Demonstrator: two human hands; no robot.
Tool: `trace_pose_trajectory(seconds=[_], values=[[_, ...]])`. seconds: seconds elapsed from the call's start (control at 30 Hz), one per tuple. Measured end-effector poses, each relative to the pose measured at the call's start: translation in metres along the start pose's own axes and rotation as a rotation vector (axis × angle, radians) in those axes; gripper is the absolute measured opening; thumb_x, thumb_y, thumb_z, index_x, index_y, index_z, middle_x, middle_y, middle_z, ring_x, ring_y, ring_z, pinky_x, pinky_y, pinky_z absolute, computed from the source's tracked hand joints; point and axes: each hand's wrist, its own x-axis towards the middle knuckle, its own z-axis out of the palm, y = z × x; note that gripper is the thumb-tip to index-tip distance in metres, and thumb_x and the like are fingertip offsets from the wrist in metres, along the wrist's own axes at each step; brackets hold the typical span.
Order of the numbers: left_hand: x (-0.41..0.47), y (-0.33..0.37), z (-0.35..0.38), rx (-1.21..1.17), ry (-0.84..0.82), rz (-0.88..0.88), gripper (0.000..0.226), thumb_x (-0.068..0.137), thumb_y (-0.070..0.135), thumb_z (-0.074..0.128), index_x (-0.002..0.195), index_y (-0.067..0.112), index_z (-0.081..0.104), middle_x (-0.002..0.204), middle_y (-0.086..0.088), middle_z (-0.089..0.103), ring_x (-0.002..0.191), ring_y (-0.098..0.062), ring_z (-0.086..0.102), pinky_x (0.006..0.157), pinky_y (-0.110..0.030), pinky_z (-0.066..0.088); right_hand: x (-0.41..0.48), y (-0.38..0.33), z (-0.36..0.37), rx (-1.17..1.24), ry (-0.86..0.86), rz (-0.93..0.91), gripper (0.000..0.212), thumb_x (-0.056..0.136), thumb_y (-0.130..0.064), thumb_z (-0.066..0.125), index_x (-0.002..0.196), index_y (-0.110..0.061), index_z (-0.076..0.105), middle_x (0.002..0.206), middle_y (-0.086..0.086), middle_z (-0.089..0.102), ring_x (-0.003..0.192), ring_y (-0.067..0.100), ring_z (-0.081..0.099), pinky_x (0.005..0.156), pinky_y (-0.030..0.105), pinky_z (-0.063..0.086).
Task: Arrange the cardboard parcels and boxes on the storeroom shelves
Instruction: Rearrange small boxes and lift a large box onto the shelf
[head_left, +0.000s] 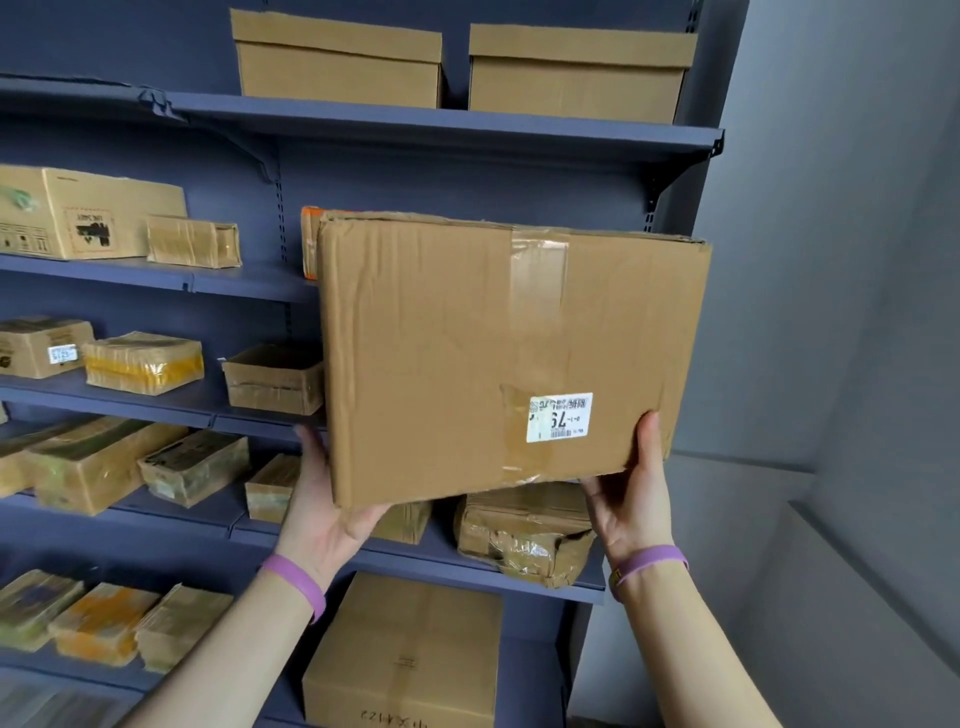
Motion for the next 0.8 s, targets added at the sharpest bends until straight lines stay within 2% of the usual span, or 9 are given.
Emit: trace_pose_trajectory(seconds=[0.07,0.13,0.2,0.27,0.33,0.43,0.5,0.57,0.8], values=[[-0.004,-0.009,-0.012,-0.103,-0.125,0.073,0.076,0.092,0.066,0.044,0.146,0.013,0.051,0.159,-0.017,0.03,0.147,-0.037,0.027,0.121,-0.057,0.023,-0.001,0.001,0.006,0.019,-0.005,0.001,0.072,0.075,-0.052,0.07,0.139,-0.023,0.054,0.127,0.002,0.068,0.117,0.02,0.065,0.079,0.04,0.061],[-0.009,-0.026,-0.021,-0.15,-0.272,0.042,0.095,0.086,0.059,0.06,0.158,0.015,0.017,0.163,-0.014,0.005,0.152,-0.036,0.003,0.122,-0.06,0.009,-0.003,0.004,0.011,0.025,-0.005,0.003,0.072,0.075,-0.051,0.071,0.14,-0.024,0.053,0.128,0.001,0.068,0.115,0.019,0.067,0.082,0.041,0.061],[-0.008,-0.03,-0.012,-0.154,-0.42,-0.07,0.112,0.072,0.053,0.077,0.16,0.021,0.015,0.164,-0.013,0.018,0.151,-0.037,0.019,0.115,-0.065,0.025,-0.006,0.008,0.014,0.028,0.01,-0.004,0.074,0.074,-0.05,0.073,0.141,-0.026,0.051,0.129,0.0,0.067,0.113,0.018,0.067,0.086,0.043,0.06],[-0.01,-0.025,0.014,-0.104,-0.327,-0.054,0.123,0.052,0.053,0.09,0.155,0.022,0.031,0.155,-0.016,0.042,0.14,-0.036,0.044,0.104,-0.063,0.044,-0.01,0.013,0.016,0.02,0.02,-0.039,0.069,0.079,-0.047,0.073,0.14,-0.027,0.05,0.131,0.0,0.066,0.116,0.018,0.066,0.09,0.048,0.057],[-0.009,-0.03,0.026,-0.132,-0.234,-0.056,0.123,0.043,0.054,0.094,0.148,0.02,0.04,0.145,-0.018,0.054,0.13,-0.037,0.055,0.101,-0.062,0.047,-0.015,0.018,0.019,0.021,0.026,-0.062,0.051,0.087,-0.039,0.071,0.133,-0.029,0.052,0.126,-0.001,0.068,0.114,0.019,0.067,0.092,0.048,0.056],[-0.014,-0.033,0.041,-0.126,-0.132,-0.015,0.1,0.058,0.059,0.086,0.14,0.017,0.049,0.139,-0.019,0.059,0.126,-0.037,0.059,0.1,-0.062,0.047,-0.022,0.022,0.026,0.032,0.021,-0.069,0.036,0.091,-0.031,0.068,0.123,-0.032,0.053,0.115,-0.004,0.07,0.105,0.017,0.069,0.082,0.043,0.059],[-0.016,-0.033,0.048,-0.144,-0.064,0.008,0.069,0.079,0.056,0.066,0.135,0.016,0.055,0.136,-0.017,0.062,0.121,-0.034,0.063,0.097,-0.056,0.051,-0.025,0.024,0.026,0.026,0.007,-0.056,0.042,0.089,-0.031,0.068,0.127,-0.031,0.052,0.114,-0.004,0.07,0.103,0.016,0.069,0.078,0.041,0.06],[-0.016,-0.033,0.049,-0.17,-0.047,0.027,0.054,0.088,0.049,0.053,0.131,0.016,0.058,0.131,-0.015,0.066,0.115,-0.03,0.067,0.093,-0.053,0.055,-0.027,0.024,0.023,0.011,-0.012,-0.04,0.05,0.083,-0.033,0.07,0.129,-0.029,0.051,0.115,-0.003,0.069,0.104,0.016,0.069,0.079,0.042,0.061],[-0.015,-0.02,0.032,-0.174,-0.024,0.028,0.056,0.09,0.047,0.054,0.137,0.016,0.054,0.13,-0.016,0.066,0.117,-0.033,0.066,0.093,-0.057,0.053,-0.033,0.025,0.013,-0.056,-0.123,0.025,0.063,0.078,-0.037,0.068,0.137,-0.029,0.049,0.131,0.004,0.063,0.115,0.025,0.066,0.088,0.047,0.058]])
